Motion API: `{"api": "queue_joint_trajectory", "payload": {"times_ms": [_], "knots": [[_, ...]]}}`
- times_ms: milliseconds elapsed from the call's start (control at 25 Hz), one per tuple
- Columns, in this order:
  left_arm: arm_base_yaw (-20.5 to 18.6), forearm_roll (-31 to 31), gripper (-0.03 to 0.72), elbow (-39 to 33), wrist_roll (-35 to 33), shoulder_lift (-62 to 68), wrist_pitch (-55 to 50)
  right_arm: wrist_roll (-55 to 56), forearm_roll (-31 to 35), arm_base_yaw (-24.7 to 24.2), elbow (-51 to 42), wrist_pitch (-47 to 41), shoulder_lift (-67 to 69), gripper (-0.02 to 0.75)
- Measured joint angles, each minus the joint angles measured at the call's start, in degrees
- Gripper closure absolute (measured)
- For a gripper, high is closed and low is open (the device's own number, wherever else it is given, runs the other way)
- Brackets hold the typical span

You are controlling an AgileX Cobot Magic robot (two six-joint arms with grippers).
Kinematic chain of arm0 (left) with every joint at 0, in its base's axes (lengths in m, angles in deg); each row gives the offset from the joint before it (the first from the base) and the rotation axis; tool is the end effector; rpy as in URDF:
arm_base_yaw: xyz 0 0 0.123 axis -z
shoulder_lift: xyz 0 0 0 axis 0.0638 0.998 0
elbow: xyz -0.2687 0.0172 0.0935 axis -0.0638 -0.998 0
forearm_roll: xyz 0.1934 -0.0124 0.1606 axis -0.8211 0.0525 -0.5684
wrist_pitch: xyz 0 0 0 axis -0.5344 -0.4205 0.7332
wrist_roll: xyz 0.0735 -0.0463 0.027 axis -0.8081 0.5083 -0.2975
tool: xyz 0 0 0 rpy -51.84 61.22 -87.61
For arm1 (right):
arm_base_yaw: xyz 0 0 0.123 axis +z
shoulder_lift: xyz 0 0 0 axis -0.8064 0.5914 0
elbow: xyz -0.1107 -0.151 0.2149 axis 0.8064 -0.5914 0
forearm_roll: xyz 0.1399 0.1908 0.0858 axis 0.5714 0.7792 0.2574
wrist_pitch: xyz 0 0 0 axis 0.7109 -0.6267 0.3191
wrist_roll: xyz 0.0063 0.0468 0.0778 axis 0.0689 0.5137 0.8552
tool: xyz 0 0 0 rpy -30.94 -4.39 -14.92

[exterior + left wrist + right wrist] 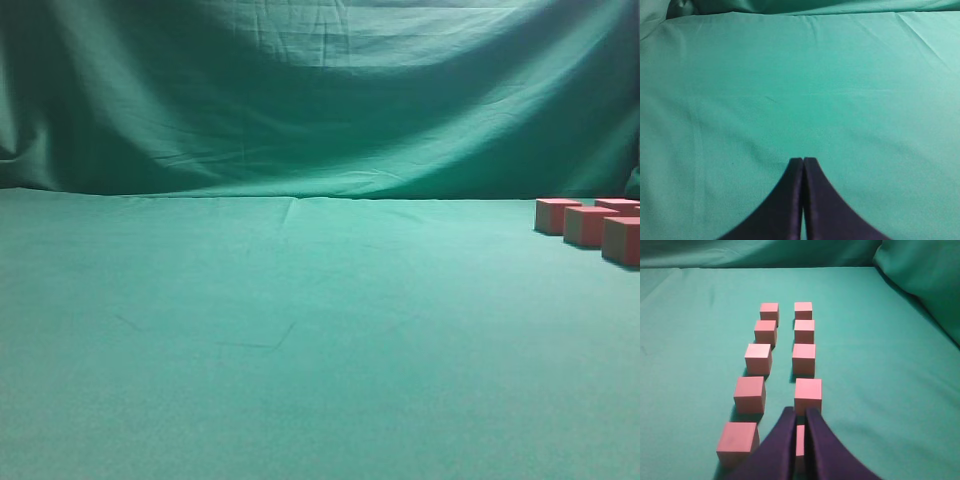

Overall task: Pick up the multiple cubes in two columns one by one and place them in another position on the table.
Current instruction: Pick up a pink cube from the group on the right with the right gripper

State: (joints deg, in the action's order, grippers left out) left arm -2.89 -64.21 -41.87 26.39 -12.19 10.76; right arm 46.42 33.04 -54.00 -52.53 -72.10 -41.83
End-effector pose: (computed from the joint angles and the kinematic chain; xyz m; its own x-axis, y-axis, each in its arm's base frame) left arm 0.0528 -0.0001 0.1774 -0.2591 0.0304 -0.9654 0.0134 0.9995 0.0279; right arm 0.0515 0.0084 0.1697 -0.3162 -0.0230 -0.9484 -0.0929 0.9956 0.0069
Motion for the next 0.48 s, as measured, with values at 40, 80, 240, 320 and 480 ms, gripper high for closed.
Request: {"api": "queue_joint_trajectory", "payload": {"times_ms": [40, 80, 240, 320, 480], "knots": [[0.0, 0.0, 0.688, 0.0, 0.0, 0.0, 0.0, 0.0, 0.0, 0.0, 0.0, 0.0, 0.0, 0.69], [0.0, 0.0, 0.688, 0.0, 0.0, 0.0, 0.0, 0.0, 0.0, 0.0, 0.0, 0.0, 0.0, 0.69], [0.0, 0.0, 0.688, 0.0, 0.0, 0.0, 0.0, 0.0, 0.0, 0.0, 0.0, 0.0, 0.0, 0.69], [0.0, 0.0, 0.688, 0.0, 0.0, 0.0, 0.0, 0.0, 0.0, 0.0, 0.0, 0.0, 0.0, 0.69], [0.0, 0.0, 0.688, 0.0, 0.0, 0.0, 0.0, 0.0, 0.0, 0.0, 0.0, 0.0, 0.0, 0.69]]}}
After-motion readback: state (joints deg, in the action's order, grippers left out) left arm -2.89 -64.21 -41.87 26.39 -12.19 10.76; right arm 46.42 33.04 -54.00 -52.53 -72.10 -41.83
